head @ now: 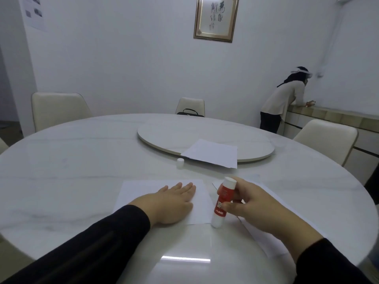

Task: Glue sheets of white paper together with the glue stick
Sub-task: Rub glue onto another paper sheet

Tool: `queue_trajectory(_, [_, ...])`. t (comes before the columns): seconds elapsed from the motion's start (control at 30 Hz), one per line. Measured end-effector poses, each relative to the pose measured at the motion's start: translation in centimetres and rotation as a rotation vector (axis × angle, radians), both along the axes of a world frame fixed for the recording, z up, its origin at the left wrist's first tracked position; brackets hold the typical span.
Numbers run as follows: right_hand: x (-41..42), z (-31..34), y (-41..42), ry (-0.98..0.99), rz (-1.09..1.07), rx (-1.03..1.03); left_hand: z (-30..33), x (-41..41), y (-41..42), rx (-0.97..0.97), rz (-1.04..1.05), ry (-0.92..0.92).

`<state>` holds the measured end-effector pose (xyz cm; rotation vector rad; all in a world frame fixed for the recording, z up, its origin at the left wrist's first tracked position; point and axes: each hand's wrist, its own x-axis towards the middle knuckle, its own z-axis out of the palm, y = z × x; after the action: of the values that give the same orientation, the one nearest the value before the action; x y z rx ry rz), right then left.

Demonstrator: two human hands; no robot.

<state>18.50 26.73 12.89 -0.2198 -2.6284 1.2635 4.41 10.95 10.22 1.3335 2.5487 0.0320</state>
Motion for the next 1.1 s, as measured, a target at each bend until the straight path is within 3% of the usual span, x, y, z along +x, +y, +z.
queue_trajectory(0.1, [0.2, -0.5, 1.0, 0.187, -0.058, -0.680, 1.3, -0.9, -0.5, -0.051, 0.033, -0.093])
queue_trajectory(0.17, [-0.2, -1.2, 1.8, 0.268, -0.193, -0.828, 1.3, -1.2, -0.6, -0.044, 0.108, -0.059])
queue_trajectory(0.27, [-0.8, -2.0, 2.1, 0.289, -0.295, -0.748, 0.1, -0.3, 0.3, 0.021, 0.252, 0.253])
queue_trajectory(0.33, [-0.8, -2.3, 2.2, 0.296, -0.315, -0.706, -0.3, -0.3, 0.5, 0.086, 0.188, 0.385])
queue_trajectory(0.47, [-0.9, -2.4, 2.1, 0.325, -0.325, -0.636, 0.4, -1.9, -1.2, 0.278, 0.003, -0.151])
queue_trajectory(0.5, [-1.1, -2.3, 1.9, 0.328, -0.332, -0.602, 0.3, -1.9, -1.4, 0.246, -0.006, -0.157])
queue_trajectory(0.63, [-2.6, -1.1, 0.5, 0.365, -0.402, -0.511, -0.4, -0.7, 0.4, 0.107, 0.050, 0.224])
queue_trajectory(0.7, [-3.7, -0.5, -0.2, 0.390, -0.415, -0.492, -0.5, -0.4, 1.2, 0.119, 0.088, 0.293])
queue_trajectory(0.93, [-7.1, -0.6, -1.3, 0.333, -0.401, -0.192, -1.7, -0.8, 0.2, 0.321, 0.130, 0.158])
queue_trajectory(1.1, [-8.7, -2.0, -1.0, 0.295, -0.354, -0.115, -2.0, -0.5, 0.0, 0.302, 0.158, 0.058])
